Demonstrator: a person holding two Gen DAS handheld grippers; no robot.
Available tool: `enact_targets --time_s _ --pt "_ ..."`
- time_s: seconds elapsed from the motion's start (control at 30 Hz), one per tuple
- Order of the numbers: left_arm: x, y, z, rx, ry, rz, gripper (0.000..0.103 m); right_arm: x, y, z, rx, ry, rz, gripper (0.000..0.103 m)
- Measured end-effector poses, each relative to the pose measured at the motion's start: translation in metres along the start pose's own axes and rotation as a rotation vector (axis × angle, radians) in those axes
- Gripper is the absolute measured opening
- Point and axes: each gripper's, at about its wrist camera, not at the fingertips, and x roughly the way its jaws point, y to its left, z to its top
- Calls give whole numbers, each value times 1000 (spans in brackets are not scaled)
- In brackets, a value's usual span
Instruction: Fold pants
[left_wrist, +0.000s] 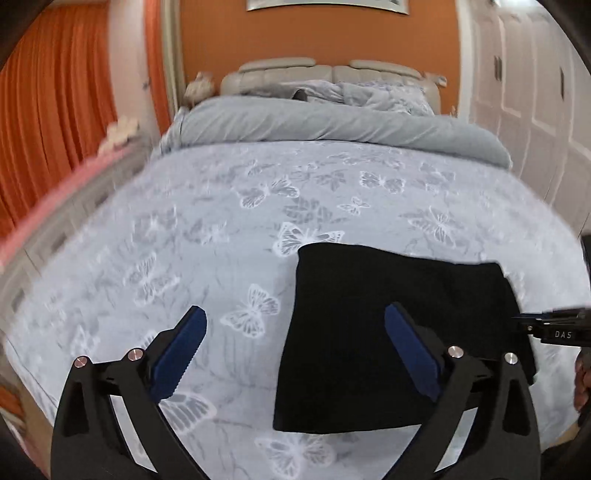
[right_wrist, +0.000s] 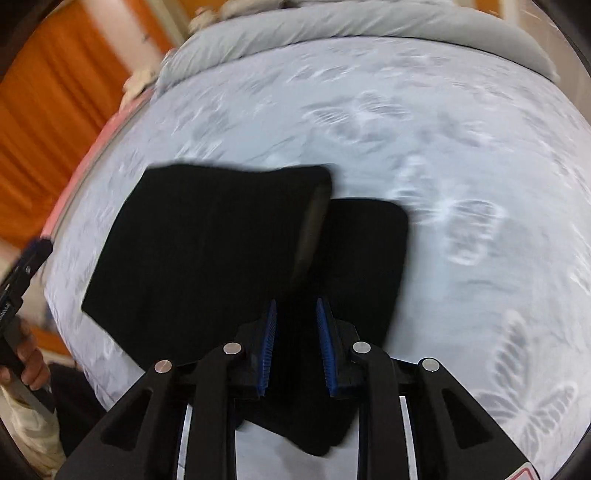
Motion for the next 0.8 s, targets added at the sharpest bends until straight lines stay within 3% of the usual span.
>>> enact_targets --time_s 0.07,0.13,0.2,0.3,0.37,0.4,0.5,0.6,0.67,0.8 --pt "1 -11 -7 39 13 -1 95 -3 16 -1 -28 -17 51 22" --pt "-1 -15 -12 49 15 -8 95 -4 36 8 -40 -35 208 22" --pt "-2 -21 -14 62 16 0 96 -11 39 11 -39 -59 234 22" --pt "5 -28 -12 66 33 -6 96 -24 8 15 60 -113 139 22" --pt "9 -31 -14 71 49 -7 96 -27 -13 13 80 -119 -50 26" --pt "11 -33 -15 77 54 1 96 -25 -18 13 77 -104 -100 26" --pt "16 -41 -17 102 63 17 96 -6 -22 4 17 -32 -161 25" --pt "18 -45 -18 113 65 30 96 8 4 -5 -131 -5 -203 24" --pt "18 -44 -18 110 64 37 96 7 24 -9 -172 -16 -143 23" --pt "21 -39 -17 86 73 48 98 -3 38 3 -117 -77 90 23"
